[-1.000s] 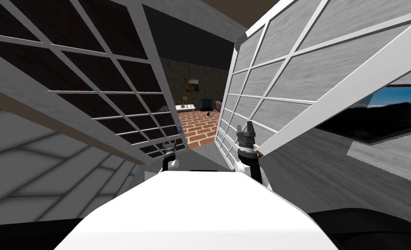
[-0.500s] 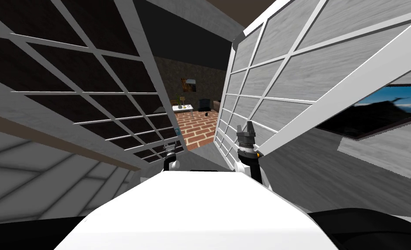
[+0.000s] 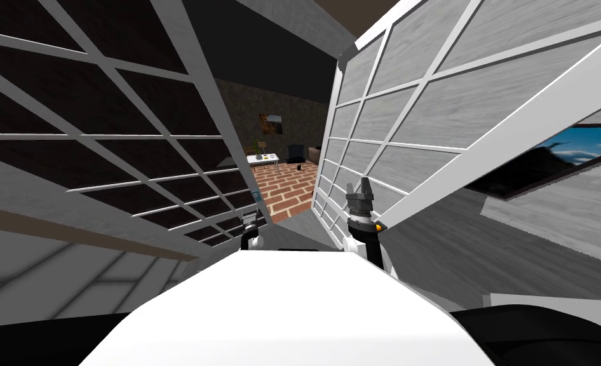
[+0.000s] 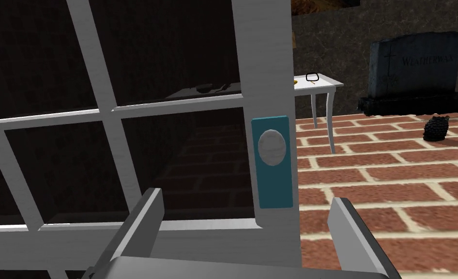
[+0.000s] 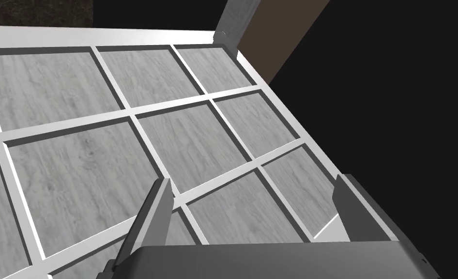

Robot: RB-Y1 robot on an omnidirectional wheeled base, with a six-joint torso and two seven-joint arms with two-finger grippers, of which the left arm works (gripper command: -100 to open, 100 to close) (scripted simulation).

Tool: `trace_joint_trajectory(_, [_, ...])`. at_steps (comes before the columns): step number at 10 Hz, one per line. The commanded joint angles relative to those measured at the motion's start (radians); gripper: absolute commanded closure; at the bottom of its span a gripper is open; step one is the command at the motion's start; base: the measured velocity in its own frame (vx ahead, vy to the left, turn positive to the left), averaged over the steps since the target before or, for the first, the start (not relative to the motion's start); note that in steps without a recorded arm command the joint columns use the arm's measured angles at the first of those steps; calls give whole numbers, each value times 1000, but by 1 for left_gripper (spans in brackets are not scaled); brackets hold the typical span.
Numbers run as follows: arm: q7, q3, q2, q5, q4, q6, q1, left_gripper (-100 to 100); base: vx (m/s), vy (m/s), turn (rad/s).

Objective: Pull the door open

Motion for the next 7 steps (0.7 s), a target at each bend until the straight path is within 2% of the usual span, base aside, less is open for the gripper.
trace_joint_trajectory(1, [24,1,-3,10,31,-4,-9,-100,51,62,-99])
trace_joint_trajectory(7, [108,5,-8,43,152,-19,-49,-100,66,63,-92])
